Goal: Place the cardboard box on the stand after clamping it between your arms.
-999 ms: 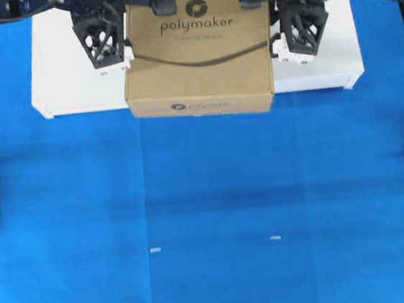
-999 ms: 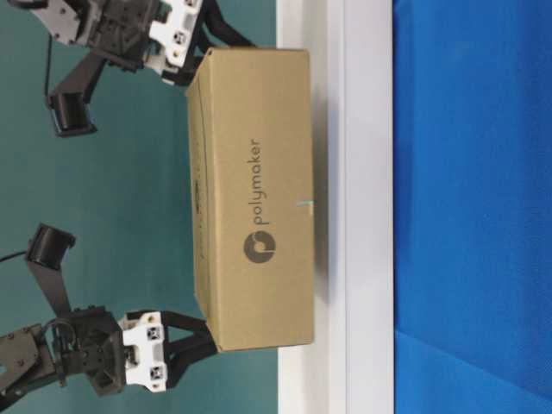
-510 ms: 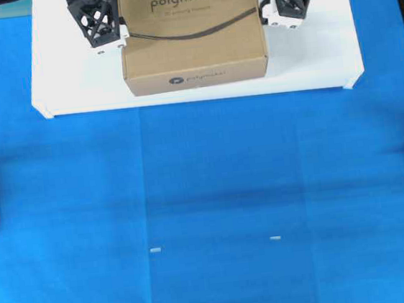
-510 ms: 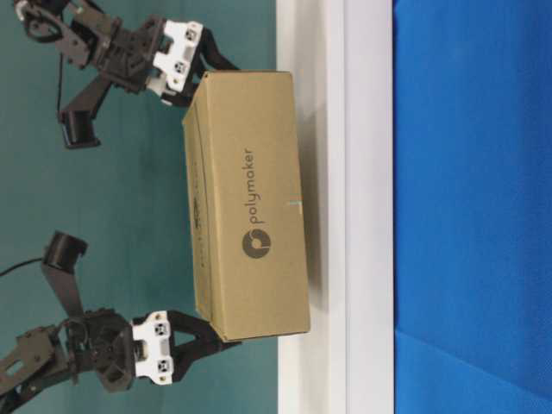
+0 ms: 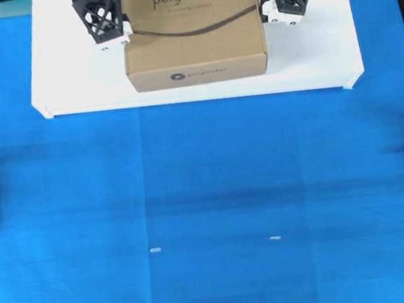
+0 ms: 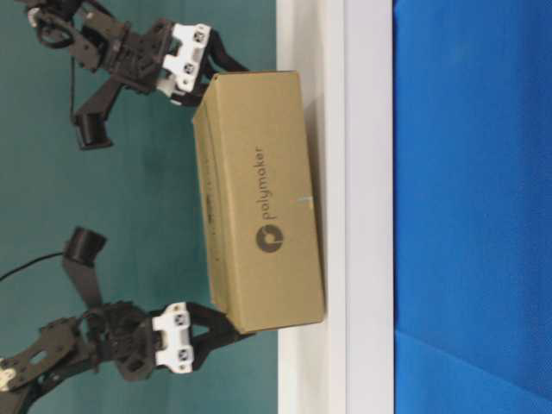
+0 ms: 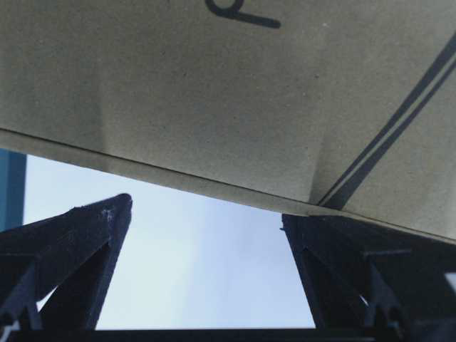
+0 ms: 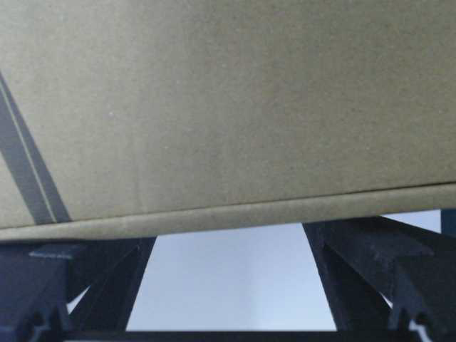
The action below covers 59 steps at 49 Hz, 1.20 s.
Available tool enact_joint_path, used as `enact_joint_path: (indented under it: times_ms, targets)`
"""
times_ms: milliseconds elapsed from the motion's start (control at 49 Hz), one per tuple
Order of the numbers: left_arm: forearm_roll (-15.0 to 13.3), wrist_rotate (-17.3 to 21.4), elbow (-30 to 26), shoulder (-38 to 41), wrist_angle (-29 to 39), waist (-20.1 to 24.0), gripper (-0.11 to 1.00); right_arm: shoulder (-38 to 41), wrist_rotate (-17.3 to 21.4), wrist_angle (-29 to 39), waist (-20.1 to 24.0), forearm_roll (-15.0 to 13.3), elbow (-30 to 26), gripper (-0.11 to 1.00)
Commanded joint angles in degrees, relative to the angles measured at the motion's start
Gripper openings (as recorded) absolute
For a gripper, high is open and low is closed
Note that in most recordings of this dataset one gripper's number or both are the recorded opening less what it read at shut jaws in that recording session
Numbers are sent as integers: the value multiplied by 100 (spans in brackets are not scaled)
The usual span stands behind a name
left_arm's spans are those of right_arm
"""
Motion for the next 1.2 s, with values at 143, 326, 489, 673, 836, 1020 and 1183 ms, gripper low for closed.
enact_joint_path:
  times_ms: [143,326,489,673,836,1020,1183]
  targets:
    - [-141,53,-650,123,-940,-255,84,114,-132,-229,281,712,-272,98]
    - [-141,62,-510,141,-949,-149,84,255,-246,-229,149,721,-202,98]
    - [-141,53,-220,70,-984,-88,84,246,-439,-193,-9,712,-62,98]
    - [-149,-53,123,-141,-1028,-79,84,141,-721,35,-158,721,149,98]
    - [-141,-105,352,-378,-1028,0,84,53,-756,44,-299,817,255,98]
    - [-141,-97,527,-598,-1055,211,84,-62,-773,62,-624,1107,299,98]
    - [-141,-62,650,-712,-1055,246,84,-229,-844,70,-817,1116,422,98]
